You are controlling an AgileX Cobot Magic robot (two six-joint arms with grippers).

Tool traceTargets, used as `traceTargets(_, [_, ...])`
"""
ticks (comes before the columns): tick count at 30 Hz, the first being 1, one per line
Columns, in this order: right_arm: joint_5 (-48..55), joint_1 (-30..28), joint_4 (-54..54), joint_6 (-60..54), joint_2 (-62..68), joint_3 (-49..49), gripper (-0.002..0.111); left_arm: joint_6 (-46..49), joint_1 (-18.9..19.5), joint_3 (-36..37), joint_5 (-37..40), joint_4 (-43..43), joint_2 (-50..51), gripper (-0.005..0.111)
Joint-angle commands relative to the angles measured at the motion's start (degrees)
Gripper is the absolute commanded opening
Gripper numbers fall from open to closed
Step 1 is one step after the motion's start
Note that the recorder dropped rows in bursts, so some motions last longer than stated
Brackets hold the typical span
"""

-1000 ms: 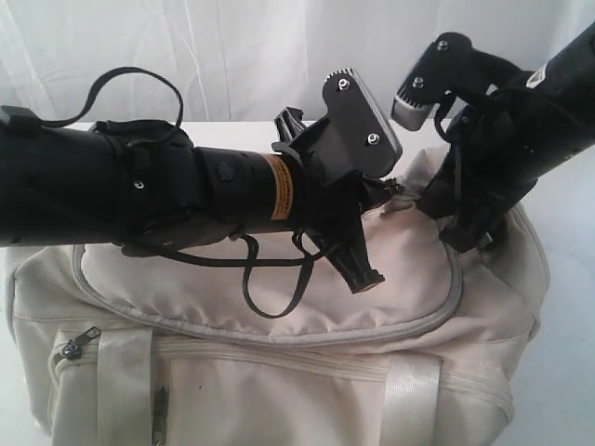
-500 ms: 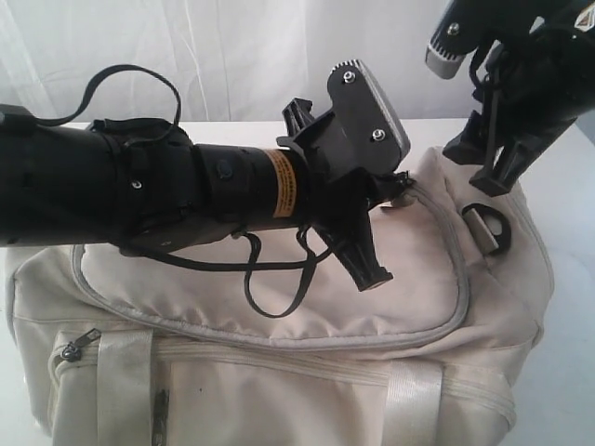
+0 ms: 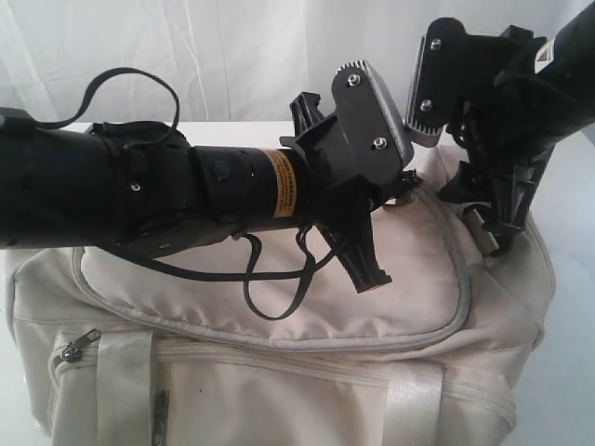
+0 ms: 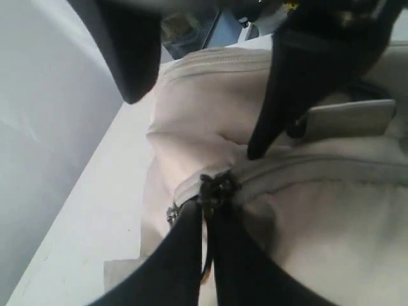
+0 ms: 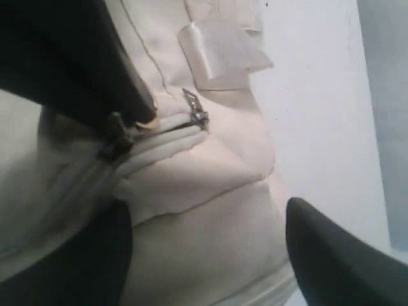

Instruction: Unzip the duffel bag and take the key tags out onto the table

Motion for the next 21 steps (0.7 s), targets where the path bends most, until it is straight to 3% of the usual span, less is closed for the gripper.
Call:
traceTargets(1, [-1.2,1.2,-1.9,-2.1,1.6,-0.1,0.065,-0.1,-0.5,-0.5,-4.9,-0.2,-0.9,0.0])
traceTargets(3, [-0.9,1.2,-2.2,-2.1,2.0,-0.1,0.064,-0.1,-0.5,-0.5,-4.9,-0.2,-1.0,0.0])
traceTargets(6, [-1.1,1.2,-2.1,-3.8,2.4,-0.1,0.054,-0.1,-0.5,-0.5,-5.8,-0.2,-1.3,0.0])
traceTargets(16, [-5.8,1.2,-2.3,-1.4,3.1,-0.1,0.002,-1.9,-0.5,-0.5,-5.1,-0.2,-3.8,0.0])
traceTargets(21, [-5.5,1.1,-4.7,1.4,2.3,-0.1,0.0,-1.9,-0.5,-0.5,-0.2,-0.2,-4.1,0.0])
